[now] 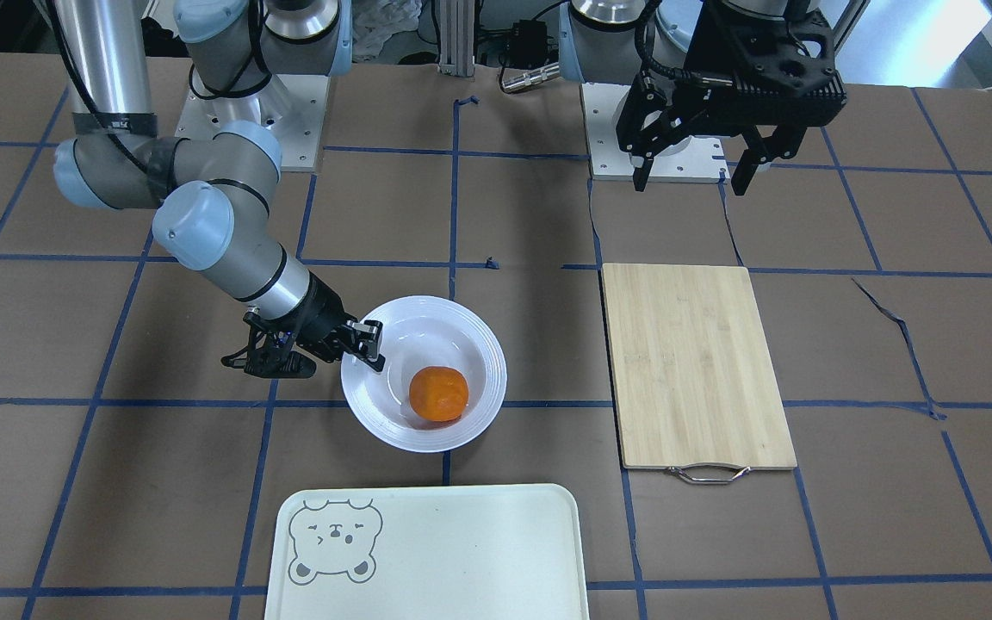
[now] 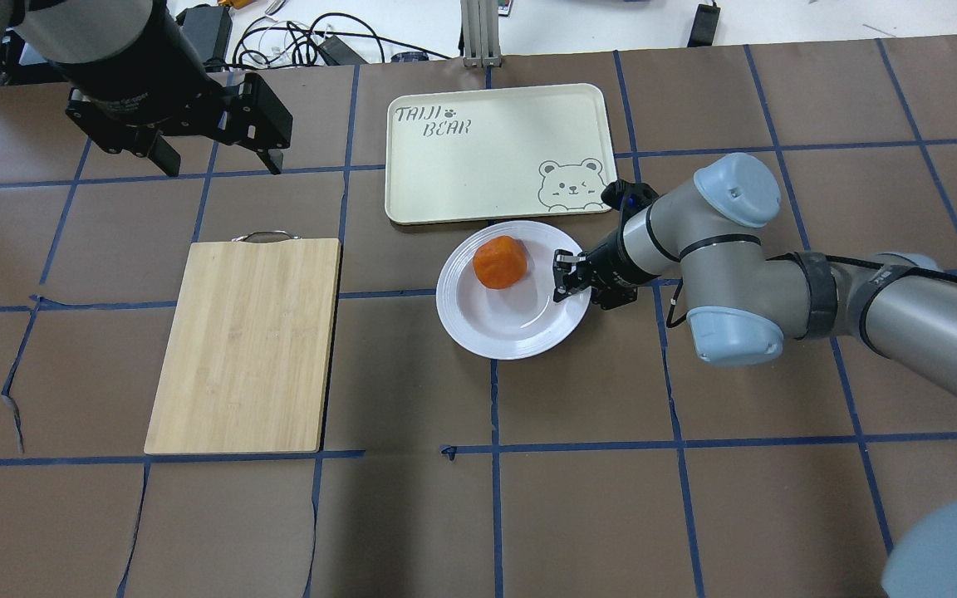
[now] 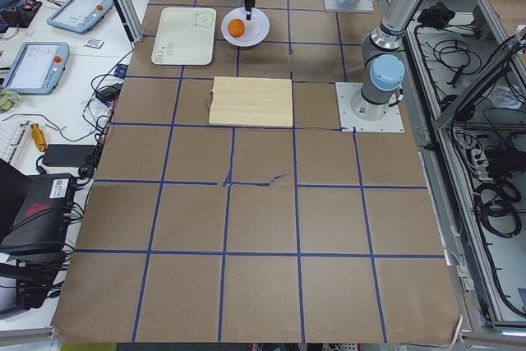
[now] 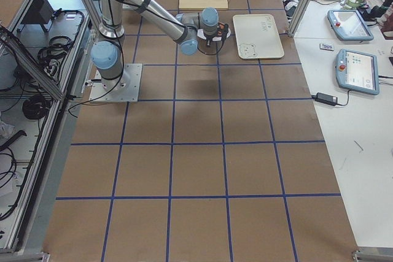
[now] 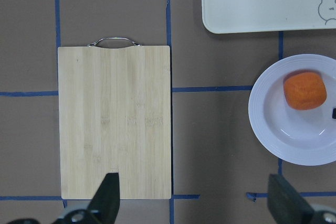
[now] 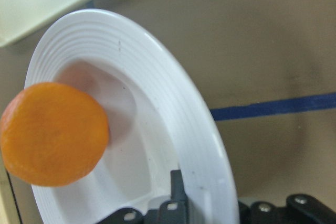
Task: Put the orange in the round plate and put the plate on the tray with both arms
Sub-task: 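Slide the plate with the orange onto the cream tray using the right gripper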
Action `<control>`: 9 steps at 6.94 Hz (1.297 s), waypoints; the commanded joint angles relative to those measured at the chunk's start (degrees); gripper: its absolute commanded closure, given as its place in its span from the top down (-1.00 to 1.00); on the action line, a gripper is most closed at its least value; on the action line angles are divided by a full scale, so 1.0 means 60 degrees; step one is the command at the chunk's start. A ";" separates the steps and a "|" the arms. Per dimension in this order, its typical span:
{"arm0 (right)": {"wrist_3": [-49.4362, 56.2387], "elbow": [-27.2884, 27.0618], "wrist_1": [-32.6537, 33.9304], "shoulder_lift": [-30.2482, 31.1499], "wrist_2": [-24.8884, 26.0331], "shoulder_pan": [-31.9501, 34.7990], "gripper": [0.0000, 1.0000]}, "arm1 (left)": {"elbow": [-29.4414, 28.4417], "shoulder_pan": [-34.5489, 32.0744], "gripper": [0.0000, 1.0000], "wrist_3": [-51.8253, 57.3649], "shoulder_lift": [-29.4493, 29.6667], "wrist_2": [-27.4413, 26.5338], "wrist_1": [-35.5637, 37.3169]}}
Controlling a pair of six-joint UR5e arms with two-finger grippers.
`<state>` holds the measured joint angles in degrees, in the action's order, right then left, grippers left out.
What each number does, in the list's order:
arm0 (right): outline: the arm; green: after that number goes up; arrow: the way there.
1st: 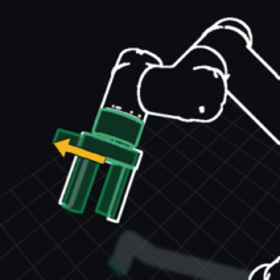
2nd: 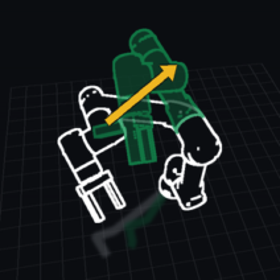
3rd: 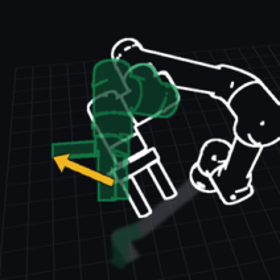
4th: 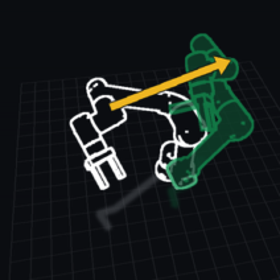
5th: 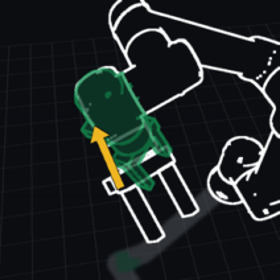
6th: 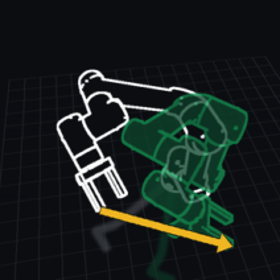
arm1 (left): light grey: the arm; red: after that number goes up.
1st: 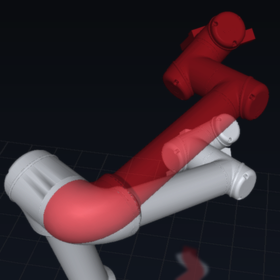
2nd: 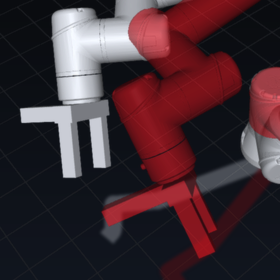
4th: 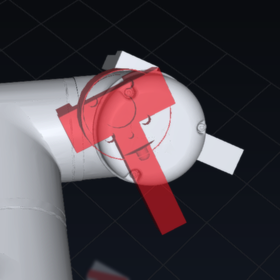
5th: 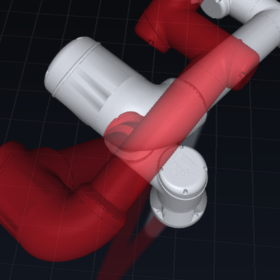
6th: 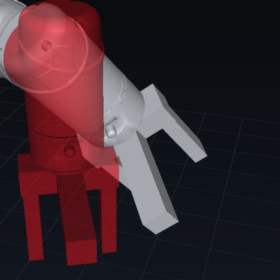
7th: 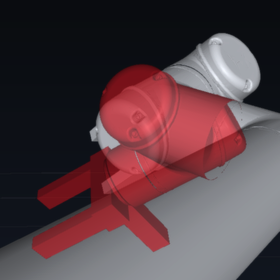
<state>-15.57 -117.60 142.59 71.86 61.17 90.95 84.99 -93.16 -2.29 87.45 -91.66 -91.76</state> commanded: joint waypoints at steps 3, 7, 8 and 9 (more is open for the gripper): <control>-0.1241 0.4030 -0.1002 -0.1640 -0.0322 -0.0142 -0.85 | 0.0000 0.0000 1.00 0.0000 0.0000 0.0013 0.0000; -0.1344 0.6533 -0.1559 -0.3817 0.0405 -0.0158 -0.82 | 0.0000 0.0000 1.00 0.0000 0.0000 0.0014 0.0000; -0.1462 0.6621 -0.1428 -0.4108 0.0512 -0.0158 -0.82 | 0.0000 0.0000 1.00 0.0000 0.0000 0.0014 0.0000; -0.1535 0.6607 -0.1180 -0.4299 0.0527 -0.0158 -0.70 | 0.0000 0.0000 1.00 0.0000 0.0000 0.0014 0.0000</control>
<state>-24.14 -78.23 134.25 47.63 63.68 90.01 84.99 -93.16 -2.28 87.45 -91.58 -91.76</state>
